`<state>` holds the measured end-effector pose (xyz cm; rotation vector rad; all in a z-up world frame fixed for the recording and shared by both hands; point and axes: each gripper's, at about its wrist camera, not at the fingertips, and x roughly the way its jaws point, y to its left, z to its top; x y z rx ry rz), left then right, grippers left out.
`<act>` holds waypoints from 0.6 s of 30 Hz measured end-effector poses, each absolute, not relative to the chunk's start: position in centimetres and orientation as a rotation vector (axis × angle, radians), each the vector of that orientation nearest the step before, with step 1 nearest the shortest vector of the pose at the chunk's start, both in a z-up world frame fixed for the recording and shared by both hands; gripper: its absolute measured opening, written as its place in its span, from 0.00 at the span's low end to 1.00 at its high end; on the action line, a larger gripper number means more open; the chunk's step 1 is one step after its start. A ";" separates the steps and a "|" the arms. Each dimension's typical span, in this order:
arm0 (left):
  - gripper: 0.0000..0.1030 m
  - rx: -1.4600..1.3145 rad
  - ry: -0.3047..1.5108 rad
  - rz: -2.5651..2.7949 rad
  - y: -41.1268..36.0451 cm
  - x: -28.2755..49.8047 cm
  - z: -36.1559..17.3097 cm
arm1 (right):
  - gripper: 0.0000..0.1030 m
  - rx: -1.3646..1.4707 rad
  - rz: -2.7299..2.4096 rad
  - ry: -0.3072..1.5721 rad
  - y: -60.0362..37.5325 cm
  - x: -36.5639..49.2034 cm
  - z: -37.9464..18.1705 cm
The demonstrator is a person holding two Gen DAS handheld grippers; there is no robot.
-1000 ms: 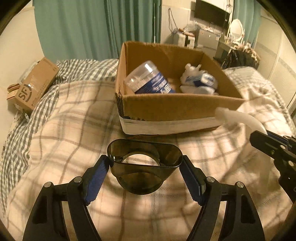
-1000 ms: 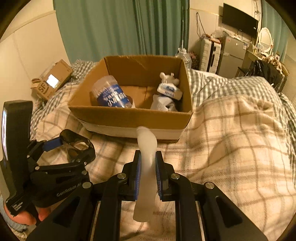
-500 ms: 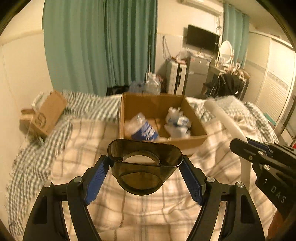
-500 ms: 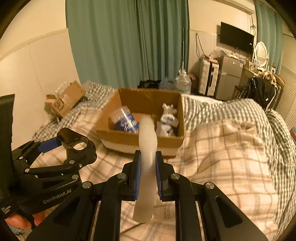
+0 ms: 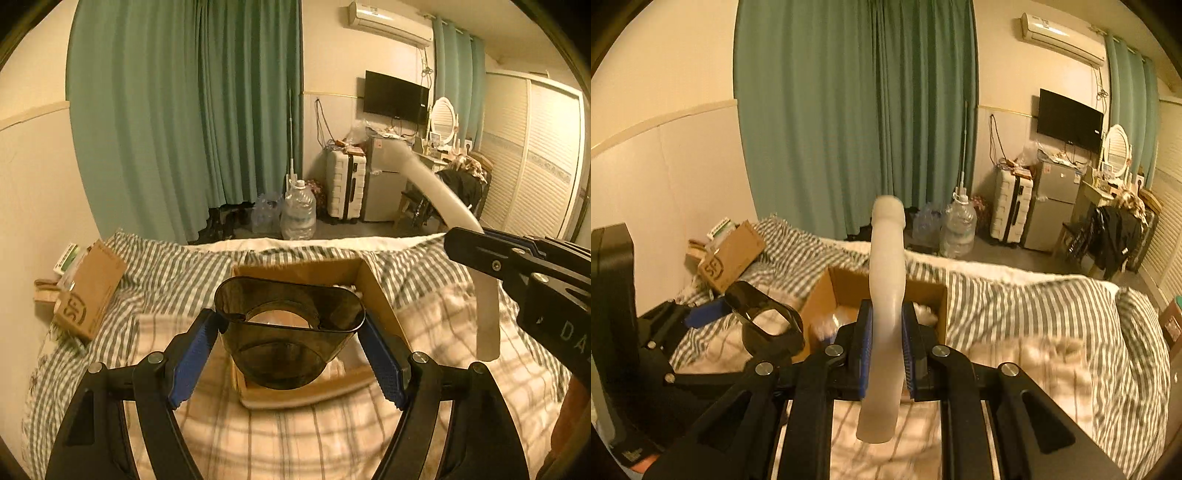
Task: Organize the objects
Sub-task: 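Carry the tube and black cup into the box and open both grippers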
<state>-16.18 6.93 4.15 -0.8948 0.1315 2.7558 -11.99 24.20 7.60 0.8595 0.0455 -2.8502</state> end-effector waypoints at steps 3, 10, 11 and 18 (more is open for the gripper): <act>0.77 -0.906 0.130 2.759 7.4 -18.7 3.5 | 0.13 0.873 -2.838 0.061 24.1 -14.7 7.4; 0.77 -0.977 0.139 2.746 8.5 -23.5 0.4 | 0.13 0.961 -2.771 0.054 24.4 -21.3 4.2; 0.77 -0.988 0.141 2.742 8.7 -23.9 -0.1 | 0.13 0.982 -2.762 0.050 24.8 -21.9 3.2; 0.77 -1.082 0.157 2.714 9.6 -26.5 -4.4 | 0.13 1.147 -2.701 0.009 26.3 -25.7 -3.1</act>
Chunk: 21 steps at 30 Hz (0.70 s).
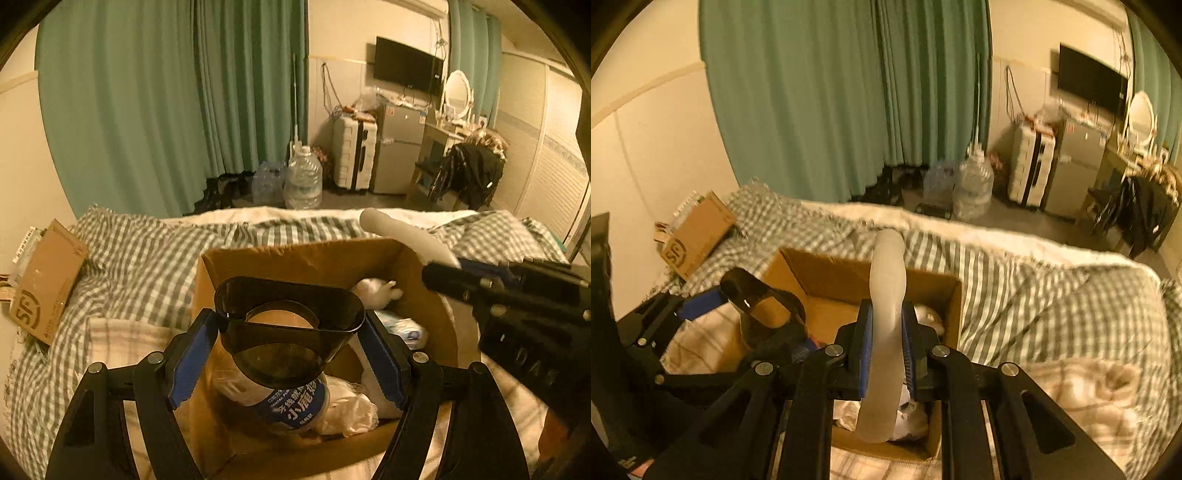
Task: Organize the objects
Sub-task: 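Carry the tube and black cup into the box and open both grippers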
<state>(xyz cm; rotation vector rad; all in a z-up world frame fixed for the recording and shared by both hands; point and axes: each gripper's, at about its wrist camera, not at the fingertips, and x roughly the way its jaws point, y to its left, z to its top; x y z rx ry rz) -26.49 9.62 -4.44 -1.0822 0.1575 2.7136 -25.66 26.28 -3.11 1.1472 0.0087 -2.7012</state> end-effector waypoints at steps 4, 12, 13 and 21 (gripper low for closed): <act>0.77 -1.103 0.211 2.705 10.4 -26.8 -6.1 | 0.13 1.225 -2.678 0.037 26.6 -26.6 -5.5; 0.81 -1.085 0.223 2.707 10.5 -26.9 -6.4 | 0.18 1.249 -2.665 0.002 26.8 -26.8 -6.6; 0.83 -1.095 0.212 2.702 10.4 -26.9 -6.3 | 0.18 1.244 -2.669 -0.007 26.9 -26.8 -6.4; 1.00 -1.062 0.171 2.744 9.4 -26.4 -4.1 | 0.60 1.148 -2.741 -0.115 28.3 -25.3 -3.2</act>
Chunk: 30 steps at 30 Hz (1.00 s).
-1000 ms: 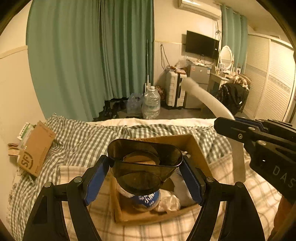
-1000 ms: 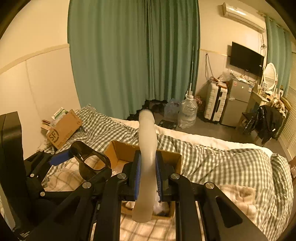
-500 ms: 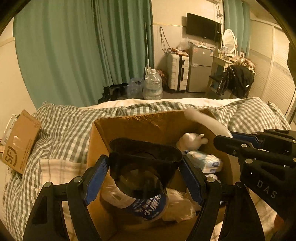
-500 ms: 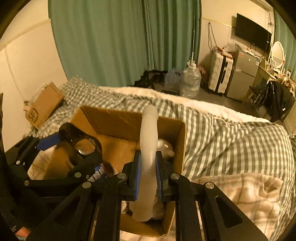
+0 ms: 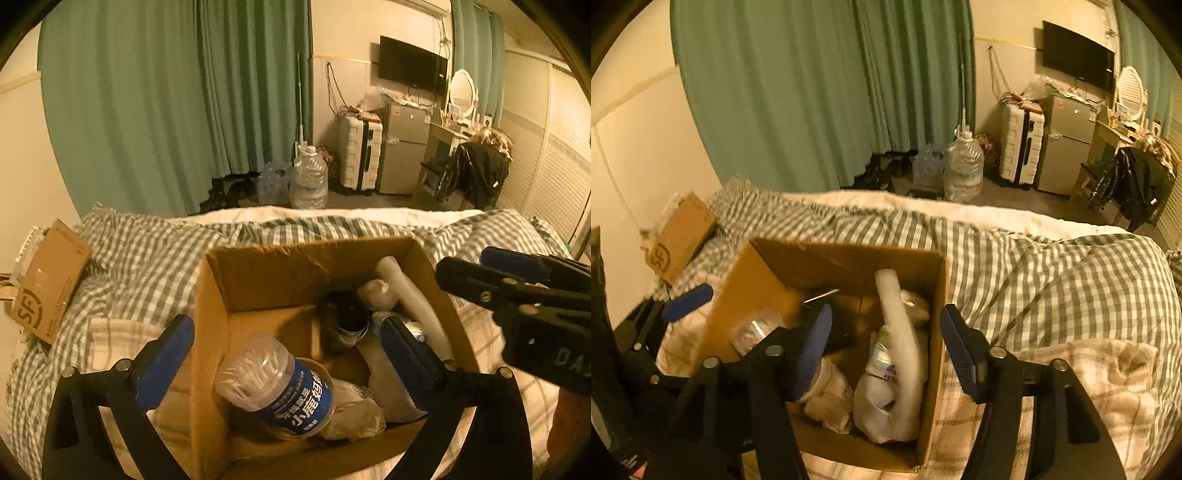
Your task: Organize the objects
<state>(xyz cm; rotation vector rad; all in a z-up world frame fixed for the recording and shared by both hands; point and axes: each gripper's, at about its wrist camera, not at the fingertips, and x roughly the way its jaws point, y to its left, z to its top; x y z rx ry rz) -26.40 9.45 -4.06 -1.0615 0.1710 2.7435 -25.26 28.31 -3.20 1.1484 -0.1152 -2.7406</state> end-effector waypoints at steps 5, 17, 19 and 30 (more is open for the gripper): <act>1.00 -1.009 0.178 2.768 9.0 -24.3 -1.2 | 0.80 1.052 -2.813 -0.141 28.8 -23.0 0.1; 1.00 -0.750 0.106 2.858 6.2 -15.7 8.7 | 0.99 0.811 -2.976 -0.137 30.0 -13.0 9.9; 1.00 -0.698 0.095 2.873 5.6 -13.9 9.8 | 1.00 0.761 -3.002 -0.127 30.3 -11.2 11.1; 1.00 -0.517 0.016 2.972 2.6 -7.0 8.4 | 1.00 0.616 -3.101 -0.104 30.2 -2.8 9.9</act>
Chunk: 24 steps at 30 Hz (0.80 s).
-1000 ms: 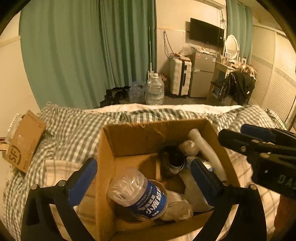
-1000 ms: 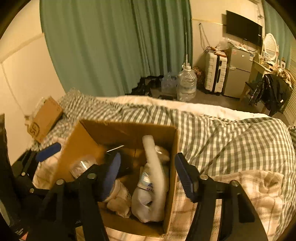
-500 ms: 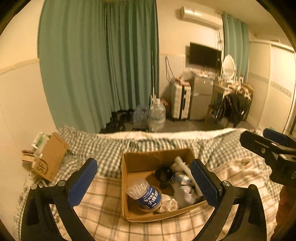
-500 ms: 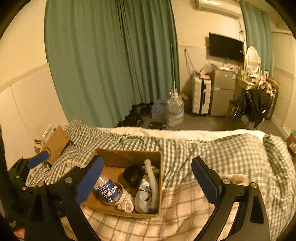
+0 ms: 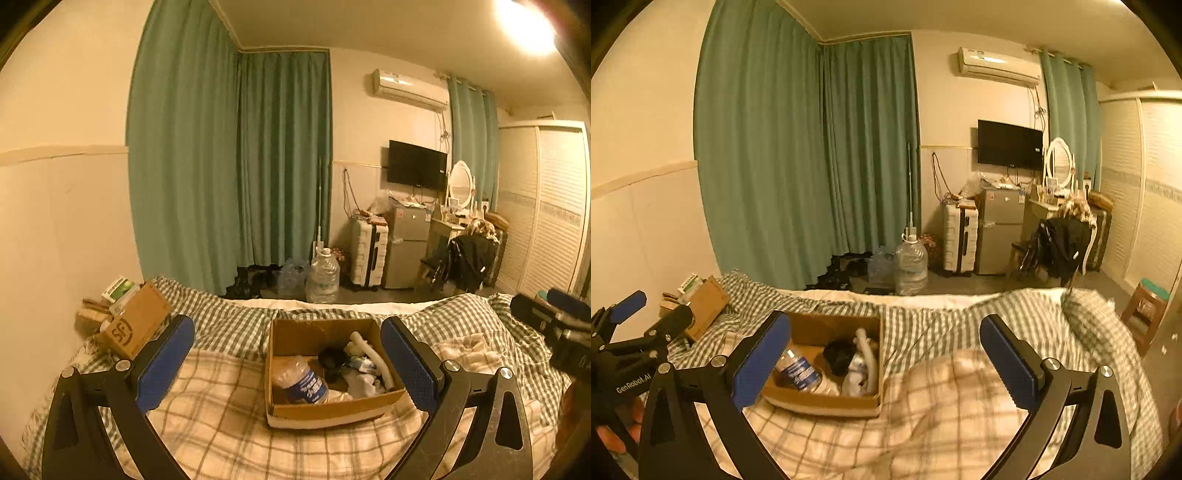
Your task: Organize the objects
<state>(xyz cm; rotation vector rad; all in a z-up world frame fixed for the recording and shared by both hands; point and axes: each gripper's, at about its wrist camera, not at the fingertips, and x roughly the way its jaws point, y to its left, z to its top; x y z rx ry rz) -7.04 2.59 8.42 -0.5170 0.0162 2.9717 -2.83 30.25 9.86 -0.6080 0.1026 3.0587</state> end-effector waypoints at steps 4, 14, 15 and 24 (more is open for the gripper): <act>1.00 -0.466 0.013 3.052 1.8 -5.8 5.5 | 1.00 -0.545 3.044 0.092 29.6 -1.7 6.4; 1.00 -0.537 0.073 3.039 1.8 -6.4 -0.1 | 1.00 -0.618 2.997 0.040 28.9 -3.9 -0.3; 1.00 -0.542 0.072 3.033 1.8 -6.4 -0.2 | 1.00 -0.618 2.996 0.041 29.0 -3.8 -0.3; 1.00 -0.556 0.080 3.017 2.0 -6.3 -0.7 | 1.00 -0.616 2.988 0.015 28.7 -4.0 -0.4</act>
